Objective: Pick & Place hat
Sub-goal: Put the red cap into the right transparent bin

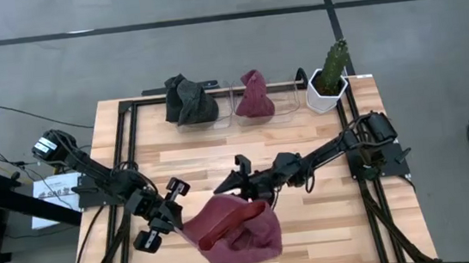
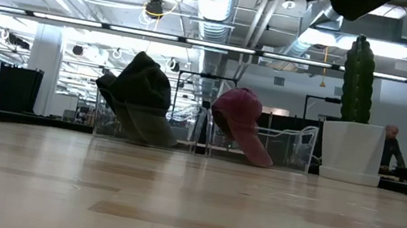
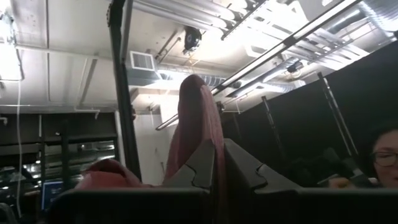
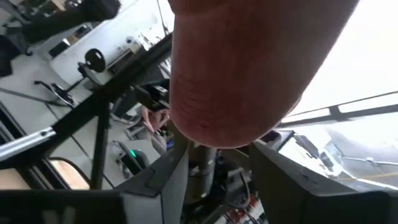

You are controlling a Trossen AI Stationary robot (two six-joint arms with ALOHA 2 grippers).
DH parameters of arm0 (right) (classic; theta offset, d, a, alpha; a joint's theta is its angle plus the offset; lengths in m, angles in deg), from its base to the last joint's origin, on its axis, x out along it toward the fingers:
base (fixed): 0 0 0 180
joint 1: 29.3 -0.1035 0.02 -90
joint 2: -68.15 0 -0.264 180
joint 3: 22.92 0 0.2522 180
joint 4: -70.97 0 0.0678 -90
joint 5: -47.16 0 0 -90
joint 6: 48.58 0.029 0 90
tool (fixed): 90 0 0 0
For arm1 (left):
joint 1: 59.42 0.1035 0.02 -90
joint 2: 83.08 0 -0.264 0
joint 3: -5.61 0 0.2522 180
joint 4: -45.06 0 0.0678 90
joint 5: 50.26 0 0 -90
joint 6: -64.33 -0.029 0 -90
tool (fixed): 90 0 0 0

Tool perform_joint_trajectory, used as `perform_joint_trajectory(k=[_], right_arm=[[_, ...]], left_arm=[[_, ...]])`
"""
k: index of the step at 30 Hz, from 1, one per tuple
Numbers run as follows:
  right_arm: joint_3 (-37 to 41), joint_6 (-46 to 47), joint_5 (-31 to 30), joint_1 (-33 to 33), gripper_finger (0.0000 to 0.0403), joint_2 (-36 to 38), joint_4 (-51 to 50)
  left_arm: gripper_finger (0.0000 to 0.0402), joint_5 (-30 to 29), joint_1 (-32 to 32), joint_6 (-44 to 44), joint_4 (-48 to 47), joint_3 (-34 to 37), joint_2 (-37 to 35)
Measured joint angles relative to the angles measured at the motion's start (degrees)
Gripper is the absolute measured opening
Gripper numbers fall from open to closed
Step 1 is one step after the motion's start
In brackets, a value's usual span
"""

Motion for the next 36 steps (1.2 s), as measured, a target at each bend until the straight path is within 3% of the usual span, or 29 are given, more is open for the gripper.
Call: perform_joint_trajectory(k=[10,36], right_arm=[[0.0,-2.7,-0.4,-3.7,0.0114,0.0,0.0],[0.0,-2.4,0.6,-7.2,0.0113,0.0,-1.2]], left_arm=[[0.0018,1.6,0.0,0.5,-0.1,0.0,0.0],[0.0018,-2.8,3.9,2.3,-1.9,0.9,-0.1]])
